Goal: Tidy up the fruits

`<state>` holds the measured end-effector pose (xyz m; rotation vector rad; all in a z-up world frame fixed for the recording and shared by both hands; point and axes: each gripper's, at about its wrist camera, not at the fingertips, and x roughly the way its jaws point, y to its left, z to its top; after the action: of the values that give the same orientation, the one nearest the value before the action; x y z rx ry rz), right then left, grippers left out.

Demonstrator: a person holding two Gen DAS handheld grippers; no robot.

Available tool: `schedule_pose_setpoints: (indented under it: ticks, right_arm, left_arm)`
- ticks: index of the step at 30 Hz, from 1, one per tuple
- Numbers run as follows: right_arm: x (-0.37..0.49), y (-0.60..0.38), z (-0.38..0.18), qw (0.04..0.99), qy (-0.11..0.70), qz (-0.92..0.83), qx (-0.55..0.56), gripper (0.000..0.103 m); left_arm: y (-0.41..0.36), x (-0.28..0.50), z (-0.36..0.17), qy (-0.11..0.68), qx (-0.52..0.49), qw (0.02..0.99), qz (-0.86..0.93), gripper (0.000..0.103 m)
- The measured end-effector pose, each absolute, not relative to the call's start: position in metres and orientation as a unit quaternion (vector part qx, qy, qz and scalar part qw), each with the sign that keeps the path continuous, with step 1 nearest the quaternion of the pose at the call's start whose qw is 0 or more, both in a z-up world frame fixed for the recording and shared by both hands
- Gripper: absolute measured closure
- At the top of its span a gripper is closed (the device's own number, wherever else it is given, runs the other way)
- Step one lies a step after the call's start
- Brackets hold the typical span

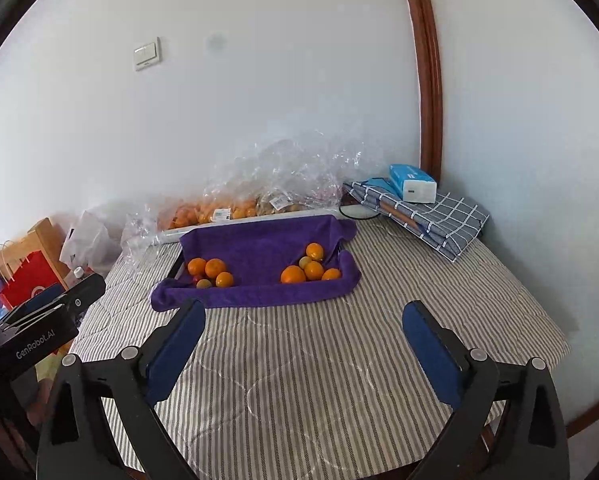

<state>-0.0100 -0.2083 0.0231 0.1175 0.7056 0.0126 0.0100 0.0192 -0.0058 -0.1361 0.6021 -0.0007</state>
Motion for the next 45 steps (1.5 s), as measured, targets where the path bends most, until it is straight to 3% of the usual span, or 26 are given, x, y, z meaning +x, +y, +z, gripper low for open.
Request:
schedule_pose_setpoints:
  ticks: [45]
  right_arm:
    - [-0.025,-0.203,0.022,0.938,0.342,-0.012,0.049,0.005]
  left_arm:
    - [0.022,0.007,-0.009,0.305,-0.056,0.951,0.007,0.010]
